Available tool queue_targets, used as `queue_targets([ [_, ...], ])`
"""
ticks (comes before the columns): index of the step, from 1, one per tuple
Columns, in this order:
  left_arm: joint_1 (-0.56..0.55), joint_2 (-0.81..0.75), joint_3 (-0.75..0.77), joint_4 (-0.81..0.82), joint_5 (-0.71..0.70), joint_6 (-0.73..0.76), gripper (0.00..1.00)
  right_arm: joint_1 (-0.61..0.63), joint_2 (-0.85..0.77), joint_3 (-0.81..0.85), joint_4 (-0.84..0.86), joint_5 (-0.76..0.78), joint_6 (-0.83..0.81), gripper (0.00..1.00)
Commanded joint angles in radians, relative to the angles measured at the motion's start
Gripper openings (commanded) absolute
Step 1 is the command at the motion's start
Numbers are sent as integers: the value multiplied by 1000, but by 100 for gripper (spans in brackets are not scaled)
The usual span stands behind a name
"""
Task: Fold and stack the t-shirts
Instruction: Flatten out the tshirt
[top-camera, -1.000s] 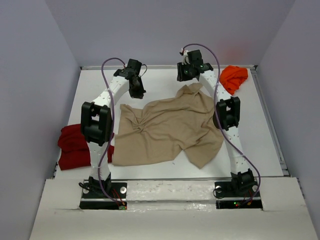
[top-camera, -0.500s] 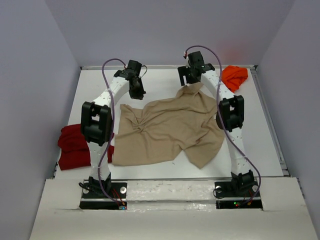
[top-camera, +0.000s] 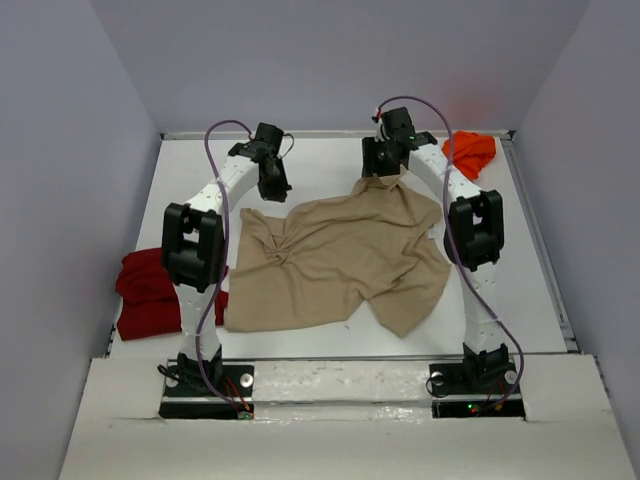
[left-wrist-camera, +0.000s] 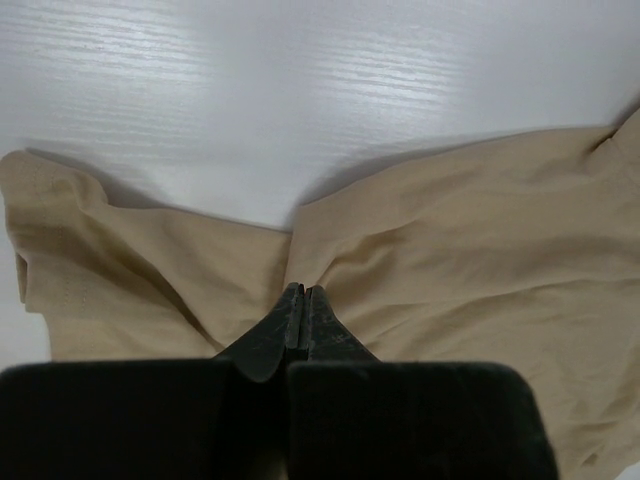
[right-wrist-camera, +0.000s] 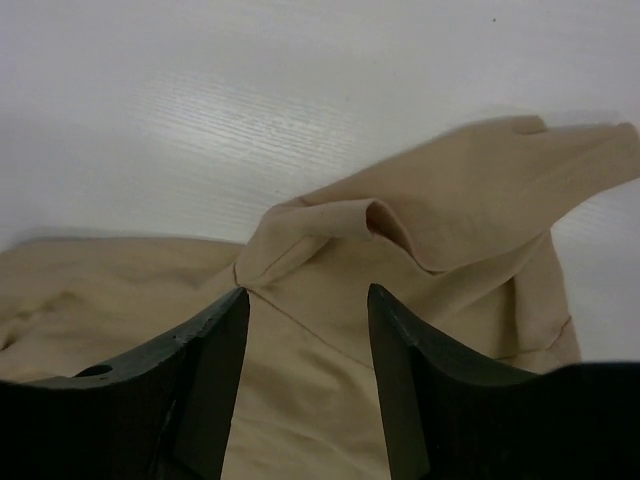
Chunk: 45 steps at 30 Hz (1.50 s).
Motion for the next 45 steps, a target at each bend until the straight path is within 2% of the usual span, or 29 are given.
queue_targets([
  [1, 9, -118, -9, 60, 33, 13, 16, -10, -72, -52, 77, -46, 55, 57],
  [5, 15, -100, 75, 24, 20, 23, 19, -61, -54, -53, 71, -55, 38, 61],
  [12, 17, -103, 97, -4, 26, 28, 19, -119, 6, -20, 62, -79, 0, 62],
  [19, 17, -101, 75, -4, 15, 28, 19, -119, 75, 45, 46, -199, 9, 60],
  [30, 17, -81, 69, 10, 38, 23, 19, -99, 122, 117, 8, -208, -19, 61],
  [36, 17, -83, 57, 10, 39, 25, 19, -99, 182, 224, -46, -237, -32, 60],
  [39, 17, -86, 55, 13, 43, 28, 19, -90, 211, 270, -80, -253, -57, 58],
  [42, 17, -84, 58, 11, 43, 28, 19, -90, 215, 261, -84, -244, -63, 50],
  [45, 17, -83, 63, 11, 44, 28, 19, -90, 210, 247, -83, -248, -65, 47],
])
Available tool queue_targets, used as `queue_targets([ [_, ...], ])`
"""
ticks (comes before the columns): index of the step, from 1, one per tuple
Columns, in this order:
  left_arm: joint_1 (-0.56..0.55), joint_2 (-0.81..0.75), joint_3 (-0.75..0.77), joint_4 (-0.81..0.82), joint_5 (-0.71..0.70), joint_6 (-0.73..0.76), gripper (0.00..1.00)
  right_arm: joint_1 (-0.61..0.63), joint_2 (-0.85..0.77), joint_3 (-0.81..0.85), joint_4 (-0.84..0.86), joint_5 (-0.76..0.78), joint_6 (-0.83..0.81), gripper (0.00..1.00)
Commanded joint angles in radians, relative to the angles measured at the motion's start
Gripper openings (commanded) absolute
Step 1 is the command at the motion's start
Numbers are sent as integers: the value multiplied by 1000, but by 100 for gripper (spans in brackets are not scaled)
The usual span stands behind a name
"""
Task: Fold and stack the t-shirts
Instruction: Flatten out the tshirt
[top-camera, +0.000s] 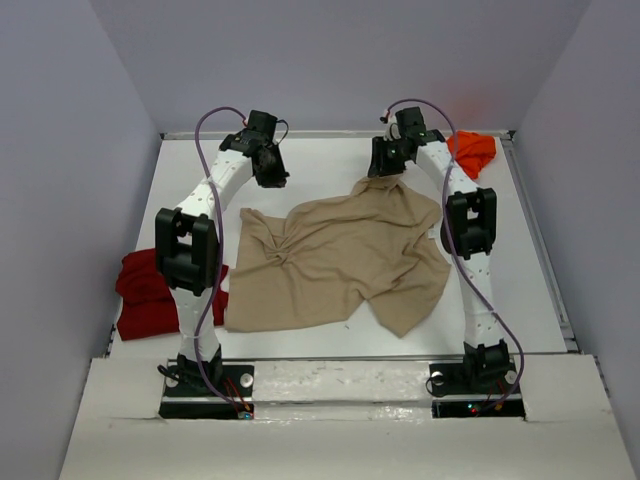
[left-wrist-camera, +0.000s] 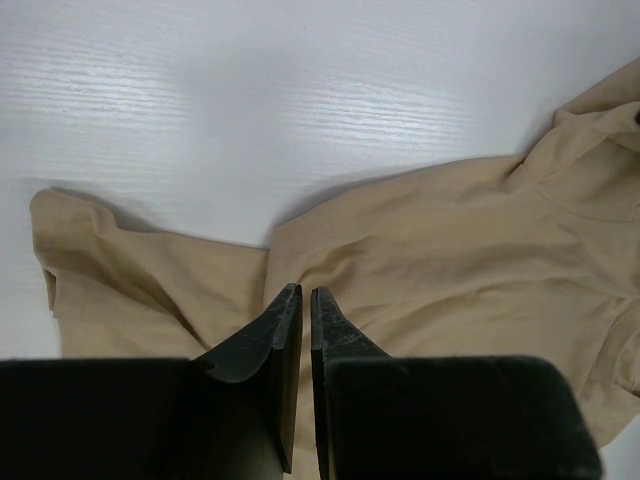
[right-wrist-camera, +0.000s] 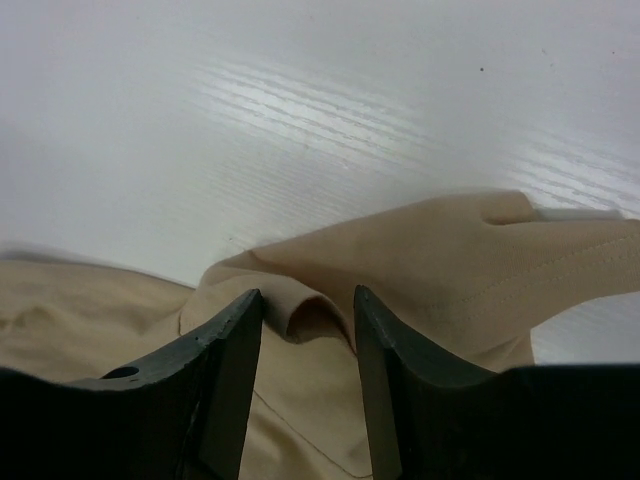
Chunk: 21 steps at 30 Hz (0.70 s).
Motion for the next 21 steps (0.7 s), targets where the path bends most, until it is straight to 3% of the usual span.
queue_targets([
  [1, 4, -36, 4, -3, 21, 20, 19, 20, -6, 7, -24, -17, -25, 47],
  [6, 5, -35, 9, -1, 25, 20, 19, 31, -27, -33, -11, -2, -29, 46],
  [8, 4, -33, 6, 0, 27, 20, 19, 40, -30, -36, -9, 6, -32, 40],
  [9, 4, -33, 6, 0, 27, 19, 19, 40, -30, -36, -11, 8, -31, 33],
  [10, 4, -35, 3, 3, 27, 19, 19, 40, -32, -38, -11, 20, -23, 13],
  [11, 4, -36, 0, 6, 27, 20, 19, 40, -32, -41, -7, 31, -20, 2],
  [13, 5, -36, -14, 14, 28, 19, 19, 49, -30, -49, 3, 58, -22, 0],
  [17, 2, -39, -64, 39, 30, 13, 19, 106, -29, -87, 94, 332, -78, 0],
  [21, 2, -51, -97, 52, 25, 13, 19, 127, -9, -14, 163, 469, -78, 0],
])
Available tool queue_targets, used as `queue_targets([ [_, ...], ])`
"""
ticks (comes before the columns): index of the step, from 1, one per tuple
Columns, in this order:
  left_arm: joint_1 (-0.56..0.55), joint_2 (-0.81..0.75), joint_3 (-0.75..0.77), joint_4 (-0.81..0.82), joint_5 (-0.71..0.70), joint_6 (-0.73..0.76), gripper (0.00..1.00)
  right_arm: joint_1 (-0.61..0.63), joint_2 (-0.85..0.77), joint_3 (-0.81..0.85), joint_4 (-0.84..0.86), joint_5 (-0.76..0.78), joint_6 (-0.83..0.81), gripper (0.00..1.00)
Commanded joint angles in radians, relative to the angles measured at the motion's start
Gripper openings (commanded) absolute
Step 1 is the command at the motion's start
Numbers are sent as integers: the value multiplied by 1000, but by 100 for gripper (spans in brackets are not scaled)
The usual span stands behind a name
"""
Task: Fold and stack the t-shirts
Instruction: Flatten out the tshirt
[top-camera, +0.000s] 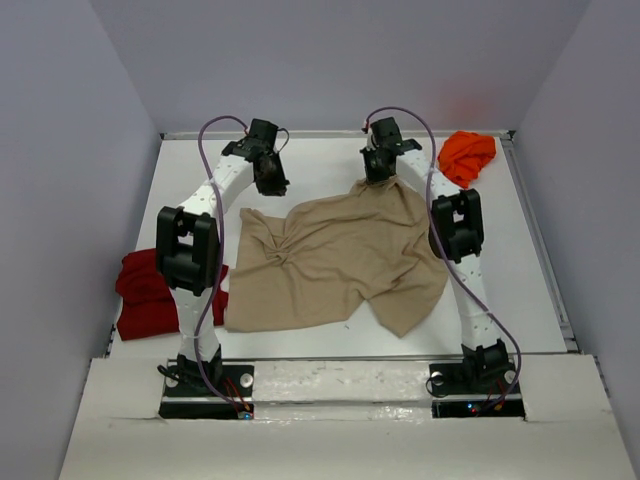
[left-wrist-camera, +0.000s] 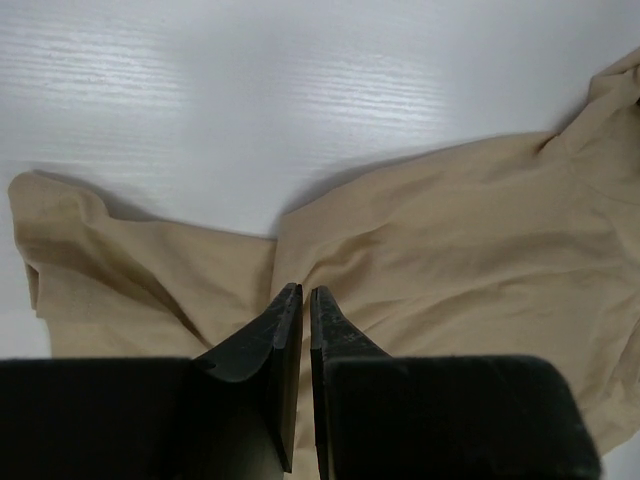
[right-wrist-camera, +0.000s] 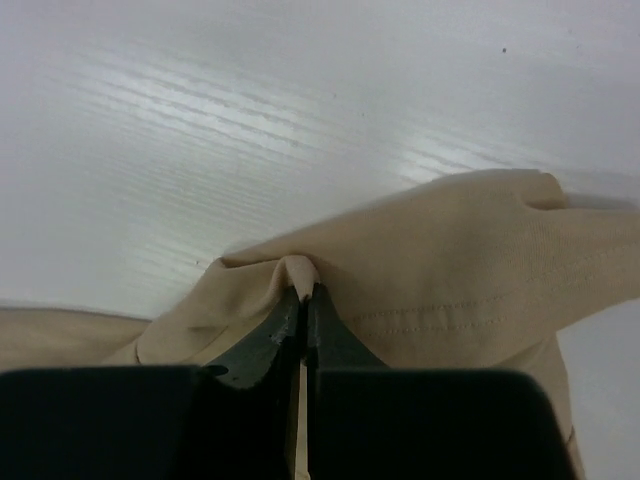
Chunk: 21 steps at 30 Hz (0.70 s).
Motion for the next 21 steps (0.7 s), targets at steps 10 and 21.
queue_targets([
  [10, 0, -30, -46, 23, 18, 25, 18, 81, 18, 250, 177, 172, -136, 0],
  [21, -1, -56, -37, 17, 43, 30, 17, 101, 170, 304, 39, 12, -181, 100],
])
